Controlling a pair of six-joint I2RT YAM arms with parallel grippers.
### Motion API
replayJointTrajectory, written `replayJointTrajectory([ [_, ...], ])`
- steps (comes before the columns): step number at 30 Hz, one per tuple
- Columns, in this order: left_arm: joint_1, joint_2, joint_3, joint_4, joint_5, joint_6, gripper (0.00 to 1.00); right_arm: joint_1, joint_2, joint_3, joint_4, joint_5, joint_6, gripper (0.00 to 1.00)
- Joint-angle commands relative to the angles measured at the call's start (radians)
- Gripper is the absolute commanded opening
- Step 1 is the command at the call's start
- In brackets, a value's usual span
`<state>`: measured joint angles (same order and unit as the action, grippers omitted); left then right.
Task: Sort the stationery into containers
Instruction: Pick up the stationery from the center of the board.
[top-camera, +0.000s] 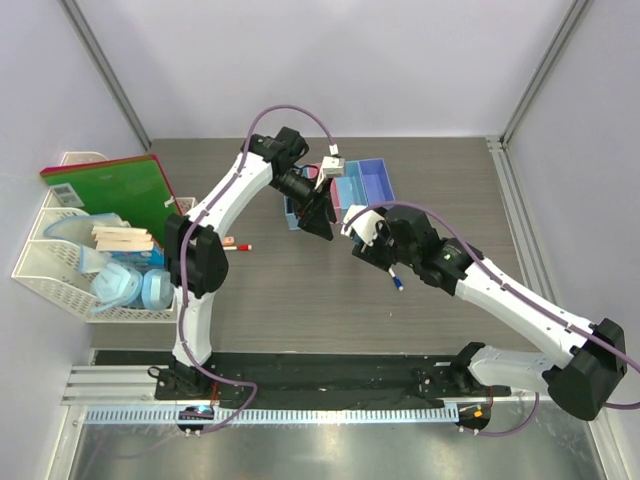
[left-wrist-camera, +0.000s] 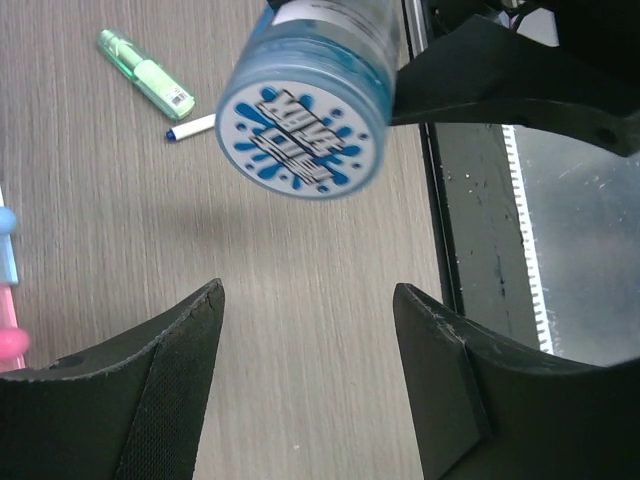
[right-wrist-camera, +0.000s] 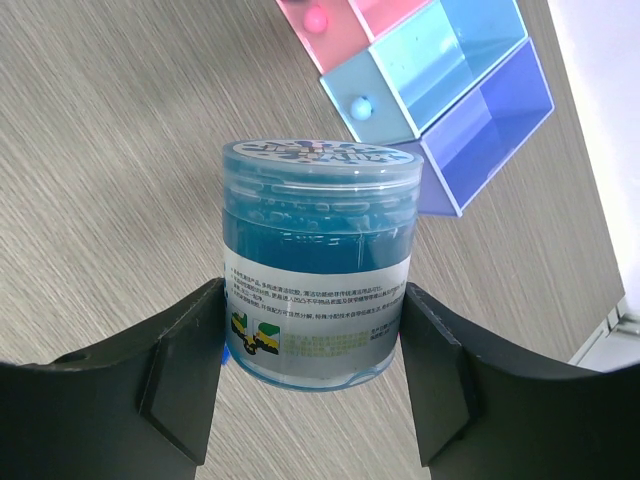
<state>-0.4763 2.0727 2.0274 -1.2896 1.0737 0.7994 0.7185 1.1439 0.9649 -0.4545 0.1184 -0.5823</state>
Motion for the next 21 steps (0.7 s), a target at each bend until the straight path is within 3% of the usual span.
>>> replayJointTrajectory([
  [1, 0.005, 0.027, 0.045, -0.369, 0.077, 0.100, 0.69, 0.032, -0.039, 0.000, 0.103, 0.024, -0.014, 0.01],
  [21, 0.004, 0.000, 0.027, -0.372, 0.069, 0.087, 0.69, 0.141, 0.111, 0.078, 0.168, 0.079, -0.040, 0.01],
])
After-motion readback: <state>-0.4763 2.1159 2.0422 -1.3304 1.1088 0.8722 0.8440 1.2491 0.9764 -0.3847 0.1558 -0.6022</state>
